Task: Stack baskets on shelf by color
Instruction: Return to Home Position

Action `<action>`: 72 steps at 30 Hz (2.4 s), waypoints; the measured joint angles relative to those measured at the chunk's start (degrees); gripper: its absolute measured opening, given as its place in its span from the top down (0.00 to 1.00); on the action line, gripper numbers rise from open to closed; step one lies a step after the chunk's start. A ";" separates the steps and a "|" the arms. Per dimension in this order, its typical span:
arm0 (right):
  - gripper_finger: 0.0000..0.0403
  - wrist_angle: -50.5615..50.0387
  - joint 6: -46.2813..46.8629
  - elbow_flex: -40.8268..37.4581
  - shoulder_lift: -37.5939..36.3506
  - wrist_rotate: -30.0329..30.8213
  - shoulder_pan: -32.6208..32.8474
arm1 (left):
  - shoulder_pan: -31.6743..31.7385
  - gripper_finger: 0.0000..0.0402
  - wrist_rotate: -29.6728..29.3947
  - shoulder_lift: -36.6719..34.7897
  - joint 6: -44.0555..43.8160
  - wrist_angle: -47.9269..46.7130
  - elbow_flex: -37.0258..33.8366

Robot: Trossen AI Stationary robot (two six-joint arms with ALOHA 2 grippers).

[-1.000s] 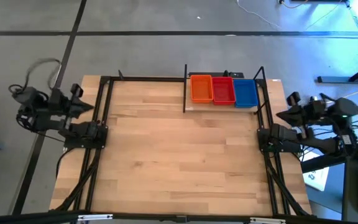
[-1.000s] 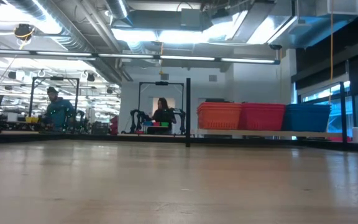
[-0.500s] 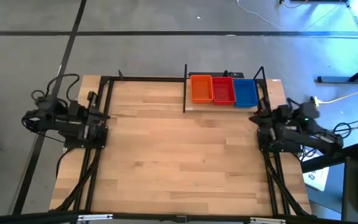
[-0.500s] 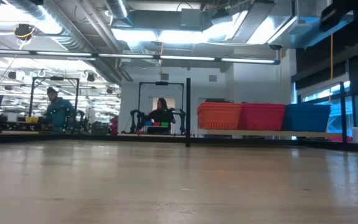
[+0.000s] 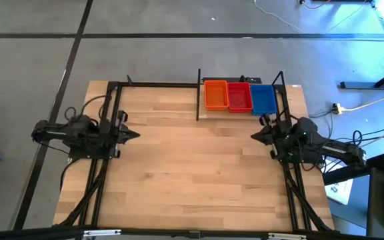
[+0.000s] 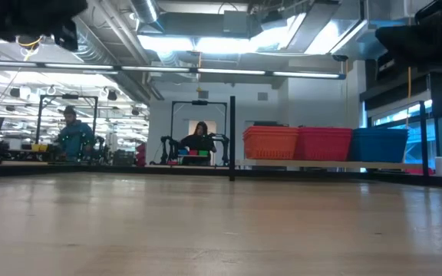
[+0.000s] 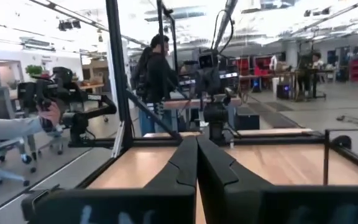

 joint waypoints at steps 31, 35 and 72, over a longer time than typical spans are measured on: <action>0.97 -9.15 -3.78 0.15 0.42 -1.16 -0.02 | -0.01 1.00 0.38 0.02 -5.97 -3.43 -8.98; 0.97 -9.14 -1.49 0.15 0.42 -1.13 -0.02 | -0.02 1.00 -1.06 0.04 -2.44 -4.08 -8.98; 0.97 -9.11 -1.13 0.15 0.44 -1.16 -0.01 | -0.02 1.00 -1.51 0.04 0.53 -3.92 -9.00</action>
